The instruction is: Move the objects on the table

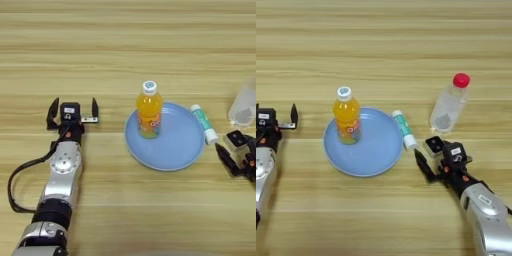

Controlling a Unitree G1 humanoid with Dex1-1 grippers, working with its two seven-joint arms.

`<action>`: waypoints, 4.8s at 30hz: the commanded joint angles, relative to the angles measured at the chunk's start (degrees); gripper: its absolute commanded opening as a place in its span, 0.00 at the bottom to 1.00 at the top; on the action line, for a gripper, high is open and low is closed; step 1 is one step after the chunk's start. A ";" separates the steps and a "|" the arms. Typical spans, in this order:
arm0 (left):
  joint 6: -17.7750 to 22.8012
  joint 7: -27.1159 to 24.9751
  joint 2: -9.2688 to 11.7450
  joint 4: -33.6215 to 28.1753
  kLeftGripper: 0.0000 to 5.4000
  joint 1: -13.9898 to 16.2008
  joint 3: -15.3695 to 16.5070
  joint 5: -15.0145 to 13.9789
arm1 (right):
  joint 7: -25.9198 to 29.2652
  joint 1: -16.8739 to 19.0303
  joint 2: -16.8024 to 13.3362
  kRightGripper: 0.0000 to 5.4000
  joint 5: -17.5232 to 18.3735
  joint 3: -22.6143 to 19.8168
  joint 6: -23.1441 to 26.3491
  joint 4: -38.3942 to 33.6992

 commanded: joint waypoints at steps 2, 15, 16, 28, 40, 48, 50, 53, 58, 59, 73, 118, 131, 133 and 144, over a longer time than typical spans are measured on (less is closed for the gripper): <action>0.22 0.36 -0.22 0.52 1.00 -0.45 -0.23 0.26 | -0.43 -0.24 0.17 0.70 -0.52 0.10 0.19 1.21; 0.07 0.47 -0.21 1.02 1.00 -0.75 -0.40 0.10 | -1.46 -0.14 -0.38 0.46 -0.35 -0.92 0.45 -2.29; 0.04 0.47 -0.20 1.08 1.00 -0.79 -0.41 0.10 | -1.56 -0.03 -0.39 0.46 -0.24 -0.99 0.66 -3.13; -0.20 0.60 -0.26 1.23 1.00 -0.87 -0.52 0.09 | -2.56 1.63 0.52 0.46 0.56 -0.22 3.76 -13.64; -0.32 0.72 -0.51 1.31 1.00 -0.87 -0.79 0.23 | -2.42 -1.98 4.45 0.46 -3.07 10.80 5.45 -14.39; -0.32 0.68 -0.64 0.84 1.00 -0.69 -0.82 0.28 | -2.28 -2.25 5.57 0.46 -4.56 14.62 5.66 -14.01; -0.31 0.68 -0.64 0.85 1.00 -0.70 -0.78 0.25 | -2.22 -2.17 5.85 0.46 -4.77 15.28 5.66 -13.86; -0.33 0.68 -0.63 0.81 1.00 -0.63 -0.73 0.21 | -2.14 -2.18 5.98 0.46 -4.81 15.76 5.81 -13.56; -0.29 0.68 -0.61 0.68 1.00 -0.59 -0.69 0.18 | -1.92 -1.85 6.08 0.60 -5.00 16.58 5.91 -13.28; -0.29 0.67 -0.60 0.69 1.00 -0.60 -0.67 0.16 | -1.97 -1.89 6.10 0.62 -5.01 16.59 5.95 -13.21; -0.25 0.68 -0.62 0.43 1.00 -0.49 -0.68 0.18 | -2.69 -1.56 4.69 0.93 -3.40 12.41 5.70 -15.35; 0.14 0.77 -0.75 -0.71 1.00 -0.15 -0.79 0.39 | -0.58 4.61 -1.15 0.99 -4.89 4.49 5.01 -9.88; 0.02 0.68 -0.70 -0.67 1.00 -0.10 -0.72 0.45 | -1.95 -0.92 1.72 0.99 -5.29 5.29 2.13 -0.54; 0.02 0.68 -0.69 -0.70 1.00 -0.07 -0.71 0.46 | -1.78 -1.58 2.10 0.99 -5.20 5.51 1.86 0.33; 0.07 0.67 -0.67 -0.98 1.00 0.13 -0.69 0.52 | -1.94 -3.73 3.17 0.99 -5.42 6.49 0.67 3.87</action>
